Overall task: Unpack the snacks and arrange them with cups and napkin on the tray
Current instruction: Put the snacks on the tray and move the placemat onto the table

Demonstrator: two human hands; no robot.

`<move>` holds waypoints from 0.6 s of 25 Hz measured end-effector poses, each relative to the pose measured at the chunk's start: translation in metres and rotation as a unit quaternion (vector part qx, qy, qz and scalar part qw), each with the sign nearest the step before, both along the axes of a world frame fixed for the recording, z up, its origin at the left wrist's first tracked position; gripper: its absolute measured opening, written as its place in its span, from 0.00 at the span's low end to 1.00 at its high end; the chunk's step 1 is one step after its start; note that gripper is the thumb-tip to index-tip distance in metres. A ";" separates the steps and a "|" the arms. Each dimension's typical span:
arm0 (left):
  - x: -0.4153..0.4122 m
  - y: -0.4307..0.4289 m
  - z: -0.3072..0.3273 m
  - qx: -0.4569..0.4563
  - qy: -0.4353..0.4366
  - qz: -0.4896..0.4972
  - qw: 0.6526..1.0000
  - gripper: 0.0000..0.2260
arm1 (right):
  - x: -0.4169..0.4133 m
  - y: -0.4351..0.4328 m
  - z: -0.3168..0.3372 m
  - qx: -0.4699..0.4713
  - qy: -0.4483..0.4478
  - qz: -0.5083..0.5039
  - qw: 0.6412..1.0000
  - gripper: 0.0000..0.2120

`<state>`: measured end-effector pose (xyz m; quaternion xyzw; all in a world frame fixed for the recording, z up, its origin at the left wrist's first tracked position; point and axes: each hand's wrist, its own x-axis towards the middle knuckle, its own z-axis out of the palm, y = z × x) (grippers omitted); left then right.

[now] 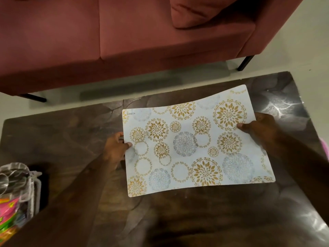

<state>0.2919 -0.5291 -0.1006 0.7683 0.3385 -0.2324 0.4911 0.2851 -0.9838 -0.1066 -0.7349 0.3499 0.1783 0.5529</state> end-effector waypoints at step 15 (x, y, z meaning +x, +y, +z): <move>-0.007 -0.023 0.002 0.358 -0.119 -0.397 0.837 0.41 | -0.015 0.019 -0.002 -0.395 -0.101 0.237 0.882 0.43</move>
